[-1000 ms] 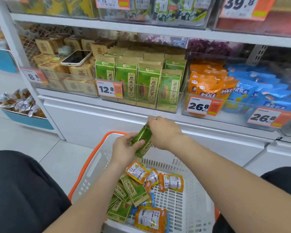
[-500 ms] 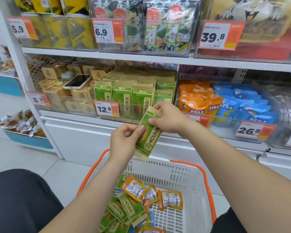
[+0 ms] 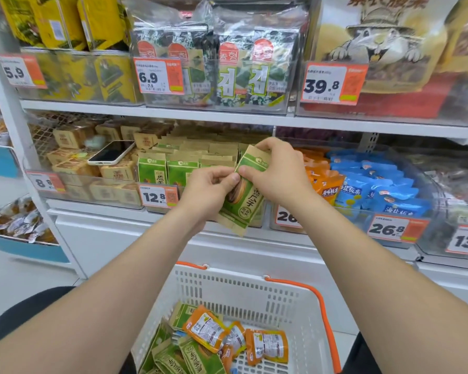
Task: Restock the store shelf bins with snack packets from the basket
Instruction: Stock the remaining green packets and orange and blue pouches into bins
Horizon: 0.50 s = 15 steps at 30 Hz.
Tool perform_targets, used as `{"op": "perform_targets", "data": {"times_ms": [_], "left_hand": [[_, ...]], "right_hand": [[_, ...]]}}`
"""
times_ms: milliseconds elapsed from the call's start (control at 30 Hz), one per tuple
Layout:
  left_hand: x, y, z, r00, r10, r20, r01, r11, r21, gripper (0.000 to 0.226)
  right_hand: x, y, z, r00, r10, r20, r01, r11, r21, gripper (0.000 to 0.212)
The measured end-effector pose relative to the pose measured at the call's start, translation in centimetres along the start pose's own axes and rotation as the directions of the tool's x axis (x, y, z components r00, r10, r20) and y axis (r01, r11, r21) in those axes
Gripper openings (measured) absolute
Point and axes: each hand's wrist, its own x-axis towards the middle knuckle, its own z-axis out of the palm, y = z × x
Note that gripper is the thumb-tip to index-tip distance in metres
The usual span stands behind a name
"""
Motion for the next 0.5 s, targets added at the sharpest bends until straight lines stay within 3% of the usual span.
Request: {"op": "perform_targets", "data": {"times_ms": [67, 167, 267, 333, 500], "left_hand": [[1.1, 1.1, -0.3, 1.0, 0.01, -0.027, -0.009, 1.0, 0.025, 0.016], [2.9, 1.7, -0.8, 0.999, 0.005, -0.048, -0.001, 0.997, 0.074, 0.012], [4.0, 1.6, -1.2, 0.995, 0.103, 0.006, -0.101, 0.971, 0.218, 0.012], [4.3, 1.3, -1.4, 0.981, 0.194, 0.014, -0.187, 0.918, 0.349, 0.015], [4.5, -0.5, -1.5, 0.973, 0.231, 0.013, -0.183, 0.733, 0.655, 0.032]], "right_hand": [[0.7, 0.1, -0.3, 0.998, -0.058, -0.033, 0.058, 0.998, 0.006, 0.054], [1.5, 0.6, -0.6, 0.996, -0.078, 0.051, 0.076, 0.996, 0.042, 0.064], [2.4, 1.1, -0.7, 0.995, -0.089, 0.037, 0.089, 0.996, 0.013, 0.055], [3.0, 1.3, -0.6, 0.993, -0.122, -0.001, 0.122, 0.992, 0.02, 0.047], [4.4, 2.0, -0.9, 0.973, -0.229, -0.018, 0.229, 0.973, -0.011, 0.055]]}}
